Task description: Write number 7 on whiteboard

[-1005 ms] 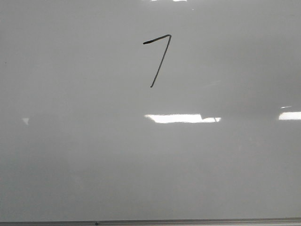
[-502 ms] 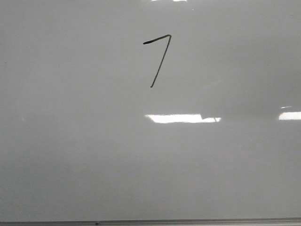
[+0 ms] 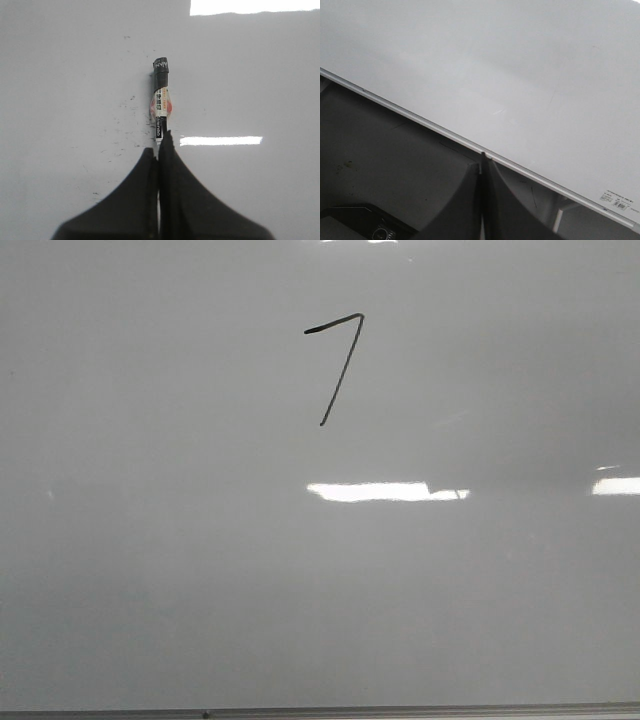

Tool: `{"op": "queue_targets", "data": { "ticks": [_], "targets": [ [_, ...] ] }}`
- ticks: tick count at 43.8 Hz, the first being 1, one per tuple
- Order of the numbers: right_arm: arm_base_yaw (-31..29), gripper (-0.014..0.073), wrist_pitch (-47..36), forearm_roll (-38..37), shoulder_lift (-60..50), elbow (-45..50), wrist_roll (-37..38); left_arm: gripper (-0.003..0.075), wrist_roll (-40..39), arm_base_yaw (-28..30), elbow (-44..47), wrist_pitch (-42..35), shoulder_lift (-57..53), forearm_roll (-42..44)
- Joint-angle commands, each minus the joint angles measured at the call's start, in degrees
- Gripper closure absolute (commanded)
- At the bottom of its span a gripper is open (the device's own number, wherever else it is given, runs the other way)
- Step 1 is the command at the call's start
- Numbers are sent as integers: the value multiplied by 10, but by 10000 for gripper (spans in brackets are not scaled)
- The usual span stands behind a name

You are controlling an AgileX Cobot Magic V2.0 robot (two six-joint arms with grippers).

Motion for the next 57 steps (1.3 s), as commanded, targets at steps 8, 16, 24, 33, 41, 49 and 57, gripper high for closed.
{"op": "queue_targets", "data": {
  "ticks": [8, 16, 24, 33, 41, 49, 57],
  "targets": [
    [-2, 712, -29, -16, 4, -12, 0, 741, 19, 1, 8, -48, -8, -21],
    [-2, 712, -29, -16, 4, -12, 0, 741, 19, 1, 8, -50, -8, -23],
    [-2, 712, -29, -16, 4, -12, 0, 741, 19, -5, 8, -67, -8, -26],
    [-2, 712, -29, -16, 4, -12, 0, 741, 19, -5, 8, -65, -8, -26],
    [-2, 712, -27, -16, 4, -12, 0, 741, 19, -5, 8, -65, -8, -26],
    [-2, 712, -27, -16, 4, -12, 0, 741, 19, -5, 8, -65, -8, -26],
    [-2, 712, -27, -16, 4, -12, 0, 741, 19, -5, 8, -65, -8, -26]
  ]
}}
